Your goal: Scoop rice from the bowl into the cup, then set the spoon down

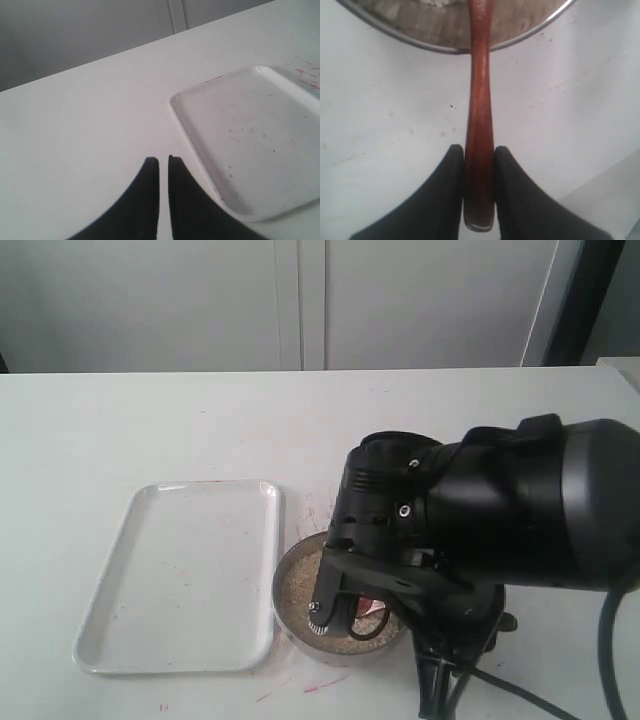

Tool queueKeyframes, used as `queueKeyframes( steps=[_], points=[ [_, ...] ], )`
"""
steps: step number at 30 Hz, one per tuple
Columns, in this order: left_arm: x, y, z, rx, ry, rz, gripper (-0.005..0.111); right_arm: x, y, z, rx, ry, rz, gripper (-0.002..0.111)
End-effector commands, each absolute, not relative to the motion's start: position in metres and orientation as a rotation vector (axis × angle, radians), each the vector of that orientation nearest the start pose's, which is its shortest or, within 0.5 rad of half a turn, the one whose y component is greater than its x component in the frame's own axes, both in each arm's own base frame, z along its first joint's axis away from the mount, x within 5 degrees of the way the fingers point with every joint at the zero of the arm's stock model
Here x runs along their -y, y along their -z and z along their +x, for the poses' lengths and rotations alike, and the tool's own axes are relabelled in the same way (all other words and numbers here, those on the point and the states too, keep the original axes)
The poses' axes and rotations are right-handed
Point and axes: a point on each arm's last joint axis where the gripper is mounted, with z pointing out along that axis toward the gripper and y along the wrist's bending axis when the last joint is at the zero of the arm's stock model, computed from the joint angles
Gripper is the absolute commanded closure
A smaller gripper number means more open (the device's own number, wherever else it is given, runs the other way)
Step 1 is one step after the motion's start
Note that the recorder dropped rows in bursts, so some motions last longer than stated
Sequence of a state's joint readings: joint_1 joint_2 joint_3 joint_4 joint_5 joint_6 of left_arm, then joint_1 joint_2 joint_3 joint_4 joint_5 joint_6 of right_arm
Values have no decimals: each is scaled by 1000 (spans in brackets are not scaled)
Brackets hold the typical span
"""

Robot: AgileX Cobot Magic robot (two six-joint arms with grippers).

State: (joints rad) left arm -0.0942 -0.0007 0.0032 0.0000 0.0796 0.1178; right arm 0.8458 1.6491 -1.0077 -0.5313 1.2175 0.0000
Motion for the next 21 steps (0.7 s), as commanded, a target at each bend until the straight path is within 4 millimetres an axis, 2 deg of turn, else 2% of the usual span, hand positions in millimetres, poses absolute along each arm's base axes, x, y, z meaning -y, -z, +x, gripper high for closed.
queueKeyframes(
  steps=[1, 10, 21],
  points=[
    [5, -206, 56, -1550, -16, 160, 92, -171, -210, 213, -2683, 738, -1440, 108],
    [5, -206, 56, -1550, -16, 160, 92, -167, -206, 212, -2790, 641, -1389, 108],
    [5, -206, 56, -1550, -16, 160, 92, -166, -206, 214, -2742, 670, -1473, 108]
  ],
)
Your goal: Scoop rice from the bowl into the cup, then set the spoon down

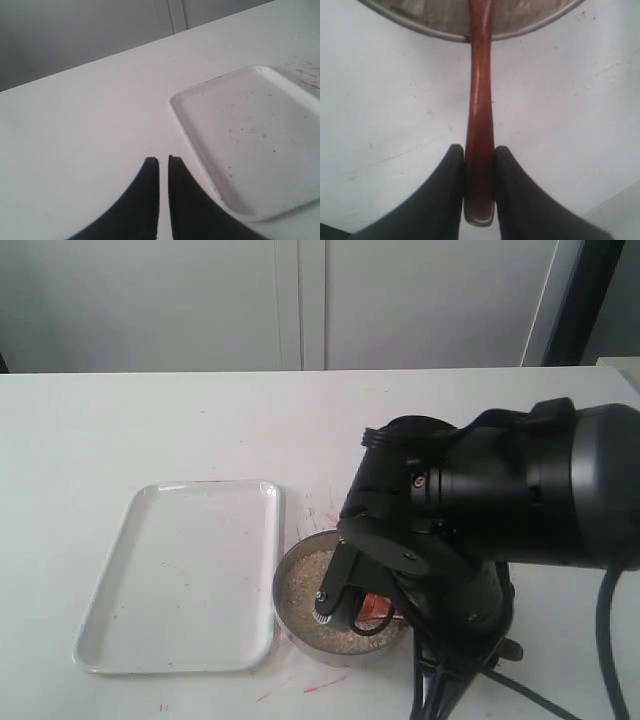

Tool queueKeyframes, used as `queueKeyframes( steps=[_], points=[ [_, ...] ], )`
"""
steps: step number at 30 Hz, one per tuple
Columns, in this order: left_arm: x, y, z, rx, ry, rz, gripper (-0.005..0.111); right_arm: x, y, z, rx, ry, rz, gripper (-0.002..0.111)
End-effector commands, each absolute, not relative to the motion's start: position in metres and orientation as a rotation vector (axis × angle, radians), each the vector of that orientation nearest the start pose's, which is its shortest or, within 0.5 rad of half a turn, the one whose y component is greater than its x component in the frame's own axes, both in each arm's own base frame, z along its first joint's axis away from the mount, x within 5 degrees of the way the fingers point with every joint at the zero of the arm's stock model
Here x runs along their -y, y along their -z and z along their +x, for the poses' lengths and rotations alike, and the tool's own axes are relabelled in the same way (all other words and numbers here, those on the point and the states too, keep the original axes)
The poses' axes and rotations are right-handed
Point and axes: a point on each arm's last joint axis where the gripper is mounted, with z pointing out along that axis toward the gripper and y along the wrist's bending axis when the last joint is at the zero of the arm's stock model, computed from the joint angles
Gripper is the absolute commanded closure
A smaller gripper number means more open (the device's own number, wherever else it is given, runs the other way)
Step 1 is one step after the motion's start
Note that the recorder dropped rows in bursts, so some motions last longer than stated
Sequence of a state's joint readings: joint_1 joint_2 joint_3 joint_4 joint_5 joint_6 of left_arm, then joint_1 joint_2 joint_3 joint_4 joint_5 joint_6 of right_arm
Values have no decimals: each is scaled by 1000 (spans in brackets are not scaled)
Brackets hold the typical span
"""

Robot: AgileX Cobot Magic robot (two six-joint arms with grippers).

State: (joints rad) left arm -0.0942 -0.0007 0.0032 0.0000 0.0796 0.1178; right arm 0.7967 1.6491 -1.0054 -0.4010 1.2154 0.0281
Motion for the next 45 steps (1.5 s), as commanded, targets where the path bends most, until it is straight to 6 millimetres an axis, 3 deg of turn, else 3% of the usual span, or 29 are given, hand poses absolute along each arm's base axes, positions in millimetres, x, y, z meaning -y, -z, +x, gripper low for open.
queueKeyframes(
  steps=[1, 20, 33, 45],
  points=[
    [5, -206, 56, -1550, -16, 160, 92, -166, -206, 214, -2732, 670, -1499, 108],
    [5, -206, 56, -1550, -16, 160, 92, -167, -207, 217, -2578, 779, -1699, 108],
    [5, -206, 56, -1550, -16, 160, 92, -170, -205, 213, -2640, 697, -1678, 108],
    [5, -206, 56, -1550, -16, 160, 92, -173, -203, 207, -2753, 598, -1554, 108]
  ],
)
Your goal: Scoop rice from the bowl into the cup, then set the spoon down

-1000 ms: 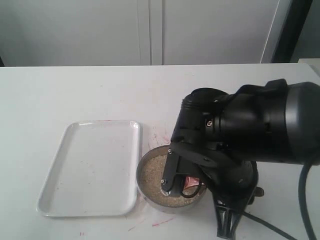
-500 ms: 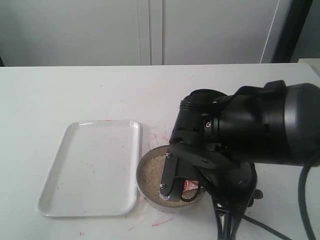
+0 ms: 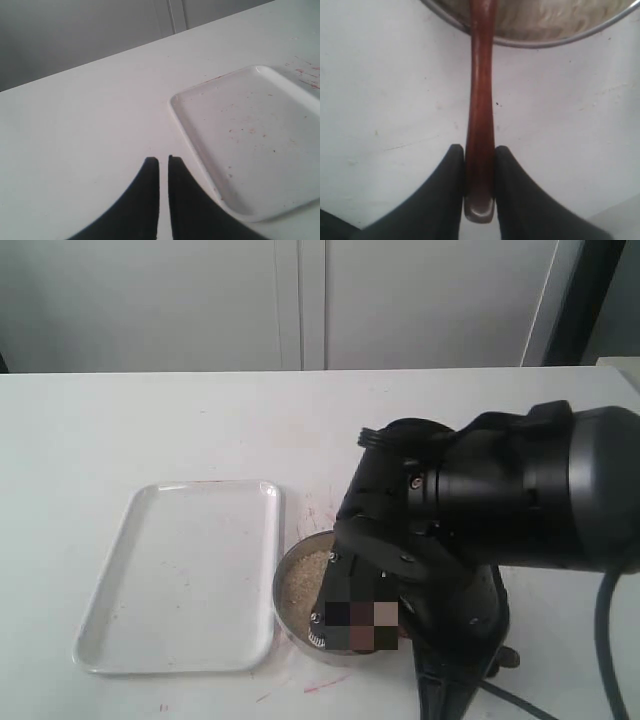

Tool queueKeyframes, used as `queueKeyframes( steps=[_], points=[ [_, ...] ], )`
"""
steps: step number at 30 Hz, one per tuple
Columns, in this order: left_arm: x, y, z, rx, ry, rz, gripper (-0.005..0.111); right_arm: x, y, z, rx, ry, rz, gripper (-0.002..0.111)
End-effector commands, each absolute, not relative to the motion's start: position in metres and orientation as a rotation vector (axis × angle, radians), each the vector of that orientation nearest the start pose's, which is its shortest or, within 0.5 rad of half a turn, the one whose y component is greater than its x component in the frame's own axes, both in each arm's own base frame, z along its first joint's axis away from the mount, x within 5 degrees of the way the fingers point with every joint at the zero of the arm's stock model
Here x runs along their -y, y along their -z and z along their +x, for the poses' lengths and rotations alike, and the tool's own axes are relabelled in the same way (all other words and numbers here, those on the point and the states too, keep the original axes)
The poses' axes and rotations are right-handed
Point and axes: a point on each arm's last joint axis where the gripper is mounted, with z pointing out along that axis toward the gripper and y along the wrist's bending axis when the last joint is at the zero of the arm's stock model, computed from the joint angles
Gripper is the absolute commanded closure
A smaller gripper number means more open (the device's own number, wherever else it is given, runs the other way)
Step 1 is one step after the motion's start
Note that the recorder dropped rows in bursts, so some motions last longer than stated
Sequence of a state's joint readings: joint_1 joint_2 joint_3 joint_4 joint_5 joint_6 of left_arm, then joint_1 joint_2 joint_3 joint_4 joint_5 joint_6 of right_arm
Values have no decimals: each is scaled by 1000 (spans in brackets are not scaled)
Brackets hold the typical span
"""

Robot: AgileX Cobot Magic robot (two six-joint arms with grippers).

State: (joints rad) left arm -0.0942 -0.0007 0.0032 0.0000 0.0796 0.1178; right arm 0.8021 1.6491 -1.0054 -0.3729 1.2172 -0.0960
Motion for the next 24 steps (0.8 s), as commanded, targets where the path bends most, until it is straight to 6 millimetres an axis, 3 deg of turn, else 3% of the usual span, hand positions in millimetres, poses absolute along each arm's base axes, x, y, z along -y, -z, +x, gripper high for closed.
queueKeyframes(
  steps=[1, 16, 24],
  points=[
    [5, -206, 56, -1550, -16, 160, 92, -173, -203, 207, -2762, 598, -1533, 108],
    [5, -206, 56, -1550, -16, 160, 92, -168, -224, 201, -2795, 525, -1281, 108],
    [5, -206, 56, -1550, -16, 160, 92, -149, -251, 198, -2835, 351, -1093, 108]
  ],
)
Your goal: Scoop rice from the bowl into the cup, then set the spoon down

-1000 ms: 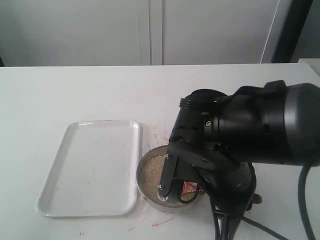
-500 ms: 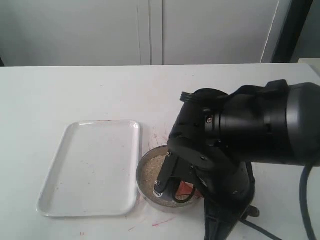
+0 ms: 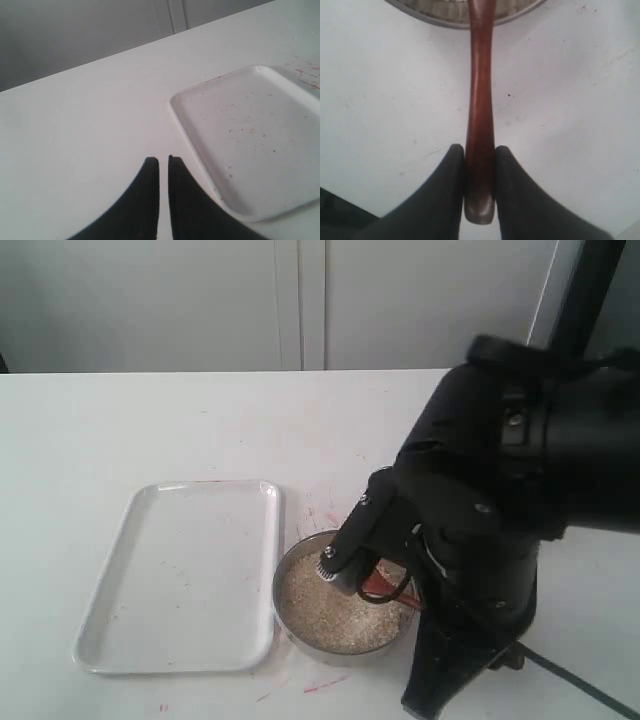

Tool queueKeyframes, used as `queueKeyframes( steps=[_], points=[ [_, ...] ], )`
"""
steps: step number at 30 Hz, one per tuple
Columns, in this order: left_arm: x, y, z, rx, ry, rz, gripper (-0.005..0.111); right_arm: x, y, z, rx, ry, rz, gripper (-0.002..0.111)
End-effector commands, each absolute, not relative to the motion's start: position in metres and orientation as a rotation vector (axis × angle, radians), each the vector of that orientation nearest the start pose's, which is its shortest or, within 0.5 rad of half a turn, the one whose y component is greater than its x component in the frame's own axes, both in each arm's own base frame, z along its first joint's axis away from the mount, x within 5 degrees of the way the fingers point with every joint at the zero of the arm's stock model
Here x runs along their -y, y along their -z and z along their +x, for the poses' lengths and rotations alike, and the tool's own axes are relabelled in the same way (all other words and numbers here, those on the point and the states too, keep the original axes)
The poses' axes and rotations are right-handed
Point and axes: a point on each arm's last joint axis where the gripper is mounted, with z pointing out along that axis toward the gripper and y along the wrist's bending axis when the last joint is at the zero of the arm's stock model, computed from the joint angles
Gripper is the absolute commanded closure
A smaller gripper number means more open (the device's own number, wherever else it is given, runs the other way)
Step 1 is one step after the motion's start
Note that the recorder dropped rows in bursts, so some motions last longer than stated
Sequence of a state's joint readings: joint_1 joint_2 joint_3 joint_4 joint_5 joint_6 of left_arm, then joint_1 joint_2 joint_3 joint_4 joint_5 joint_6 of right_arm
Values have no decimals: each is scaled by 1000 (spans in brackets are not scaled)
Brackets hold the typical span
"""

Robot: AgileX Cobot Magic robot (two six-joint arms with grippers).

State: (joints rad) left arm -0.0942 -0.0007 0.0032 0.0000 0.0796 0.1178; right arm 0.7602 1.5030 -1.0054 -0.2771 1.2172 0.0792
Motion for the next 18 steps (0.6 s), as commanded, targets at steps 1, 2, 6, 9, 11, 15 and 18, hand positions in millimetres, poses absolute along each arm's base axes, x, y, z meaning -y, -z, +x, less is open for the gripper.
queueKeyframes(
  steps=[1, 2, 6, 9, 11, 15, 18],
  points=[
    [5, -206, 56, -1550, -16, 160, 92, -146, -254, 198, -2831, 343, -1078, 108],
    [5, -206, 56, -1550, -16, 160, 92, -143, -257, 199, -2828, 336, -1056, 108],
    [5, -206, 56, -1550, -16, 160, 92, -124, -269, 203, -2819, 319, -987, 108],
    [5, -206, 56, -1550, -16, 160, 92, -110, -269, 211, -2846, 329, -928, 108],
    [5, -206, 56, -1550, -16, 160, 92, -102, -269, 219, -2834, 311, -863, 108],
    [5, -206, 56, -1550, -16, 160, 92, -89, -262, 235, -2837, 298, -788, 108],
    [5, -206, 56, -1550, -16, 160, 92, -88, -255, 243, -2857, 314, -780, 108]
  ],
)
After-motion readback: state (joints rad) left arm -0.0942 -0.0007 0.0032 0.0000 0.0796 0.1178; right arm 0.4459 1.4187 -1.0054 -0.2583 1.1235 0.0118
